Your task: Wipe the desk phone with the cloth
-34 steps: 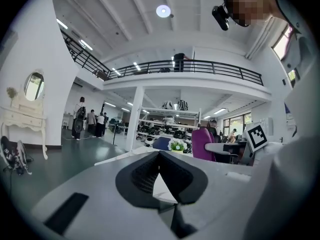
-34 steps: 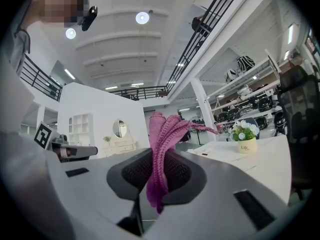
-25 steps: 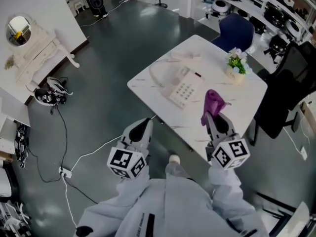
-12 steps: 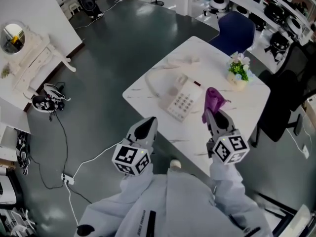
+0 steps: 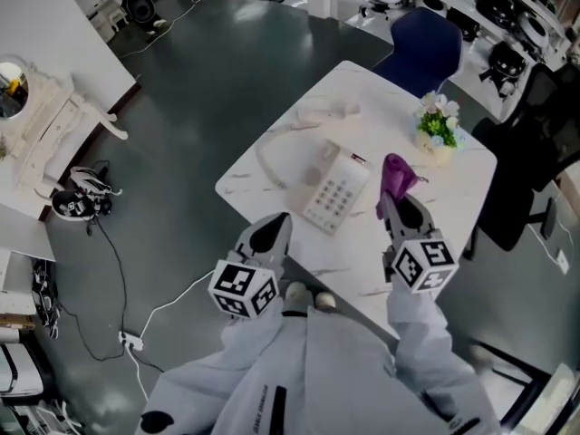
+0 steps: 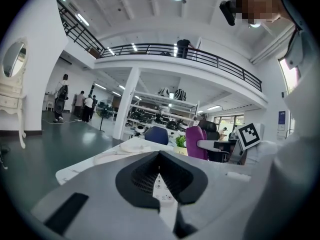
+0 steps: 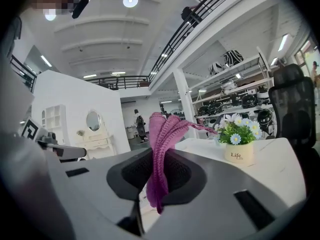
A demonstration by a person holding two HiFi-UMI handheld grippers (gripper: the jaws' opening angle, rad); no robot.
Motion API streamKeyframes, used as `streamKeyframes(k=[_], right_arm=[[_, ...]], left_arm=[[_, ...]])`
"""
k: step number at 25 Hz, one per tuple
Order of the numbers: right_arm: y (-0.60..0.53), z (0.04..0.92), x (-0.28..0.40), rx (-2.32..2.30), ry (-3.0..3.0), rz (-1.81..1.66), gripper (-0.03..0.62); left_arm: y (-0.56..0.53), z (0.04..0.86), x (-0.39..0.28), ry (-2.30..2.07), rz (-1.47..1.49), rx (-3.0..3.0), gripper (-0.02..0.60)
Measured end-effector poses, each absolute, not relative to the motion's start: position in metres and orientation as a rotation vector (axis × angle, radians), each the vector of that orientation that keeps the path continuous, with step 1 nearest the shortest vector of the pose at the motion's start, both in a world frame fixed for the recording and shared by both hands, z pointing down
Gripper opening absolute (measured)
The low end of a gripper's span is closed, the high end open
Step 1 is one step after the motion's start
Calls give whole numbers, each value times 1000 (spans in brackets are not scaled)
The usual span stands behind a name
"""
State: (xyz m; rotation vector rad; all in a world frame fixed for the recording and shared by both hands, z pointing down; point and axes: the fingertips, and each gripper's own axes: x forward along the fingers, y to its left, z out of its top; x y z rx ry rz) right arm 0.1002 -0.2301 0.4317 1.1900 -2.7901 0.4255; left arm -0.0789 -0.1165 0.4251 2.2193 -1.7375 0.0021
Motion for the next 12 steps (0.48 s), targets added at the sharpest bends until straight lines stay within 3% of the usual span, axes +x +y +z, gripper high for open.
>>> streamKeyframes(k=[12], right_arm=[[-293,457,87,1374,-2571,319,38]], left_arm=[[-188,452,-98,-1478,100,2279,-2]])
